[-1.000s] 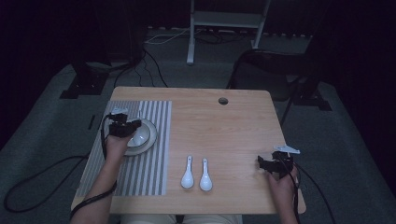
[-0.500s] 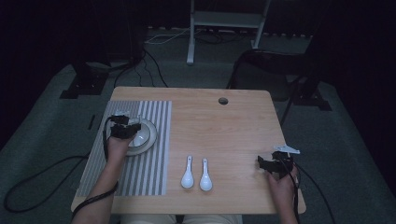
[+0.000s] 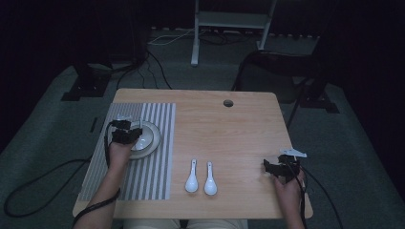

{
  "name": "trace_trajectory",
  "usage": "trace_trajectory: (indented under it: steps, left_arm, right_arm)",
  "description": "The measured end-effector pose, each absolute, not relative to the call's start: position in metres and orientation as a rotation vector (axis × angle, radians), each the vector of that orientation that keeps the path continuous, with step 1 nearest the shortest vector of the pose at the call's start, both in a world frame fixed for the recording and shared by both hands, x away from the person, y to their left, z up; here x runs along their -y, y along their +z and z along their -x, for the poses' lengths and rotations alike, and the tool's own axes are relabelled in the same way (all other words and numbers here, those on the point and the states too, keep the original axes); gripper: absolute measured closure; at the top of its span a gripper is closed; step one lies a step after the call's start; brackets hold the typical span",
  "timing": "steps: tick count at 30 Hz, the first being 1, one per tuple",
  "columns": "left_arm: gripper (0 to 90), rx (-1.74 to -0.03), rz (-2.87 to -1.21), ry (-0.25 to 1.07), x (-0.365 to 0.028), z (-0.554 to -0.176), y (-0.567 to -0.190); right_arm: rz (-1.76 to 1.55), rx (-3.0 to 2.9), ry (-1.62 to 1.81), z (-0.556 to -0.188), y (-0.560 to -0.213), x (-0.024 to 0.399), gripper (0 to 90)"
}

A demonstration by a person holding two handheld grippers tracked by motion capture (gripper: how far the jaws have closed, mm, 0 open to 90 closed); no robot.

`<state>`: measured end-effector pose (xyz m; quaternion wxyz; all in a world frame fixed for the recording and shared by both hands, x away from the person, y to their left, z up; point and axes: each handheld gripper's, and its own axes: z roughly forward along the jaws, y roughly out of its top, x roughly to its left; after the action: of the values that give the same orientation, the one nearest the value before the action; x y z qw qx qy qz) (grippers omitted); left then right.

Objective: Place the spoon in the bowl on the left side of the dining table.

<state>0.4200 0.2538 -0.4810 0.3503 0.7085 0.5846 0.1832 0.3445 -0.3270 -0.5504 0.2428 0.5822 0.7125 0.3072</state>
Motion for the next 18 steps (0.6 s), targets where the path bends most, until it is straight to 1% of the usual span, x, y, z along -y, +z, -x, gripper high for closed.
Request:
trace_trajectory:
  steps: [2,8,10,12,13,14,18]
  left_arm:
    - [78.9,-1.512,-1.83,0.473,-0.254,-0.419,-0.481]
    - [78.7,-1.511,-1.825,0.493,-0.255,-0.417,-0.478]
    - [74.1,-1.503,-1.826,0.497,-0.255,-0.415,-0.476]
    - [73.1,-1.494,-1.826,0.508,-0.255,-0.413,-0.474]
    - [66.8,-1.494,-1.825,0.512,-0.255,-0.412,-0.473]
    - [64.8,-1.489,-1.822,0.503,-0.255,-0.411,-0.473]
    - [49.9,-1.49,-1.835,0.523,-0.254,-0.408,-0.471]
  right_arm:
    - [-1.591,-1.948,0.839,-0.344,-0.55,0.327,11.4]
    - [-1.591,-1.947,0.839,-0.344,-0.55,0.327,11.5]
    - [-1.591,-1.947,0.84,-0.344,-0.55,0.327,11.4]
    - [-1.591,-1.947,0.839,-0.344,-0.55,0.327,11.4]
    - [-1.591,-1.948,0.839,-0.344,-0.55,0.327,11.5]
    - [-1.591,-1.947,0.84,-0.344,-0.55,0.327,11.4]
    - [-1.591,-1.948,0.839,-0.344,-0.55,0.327,11.4]
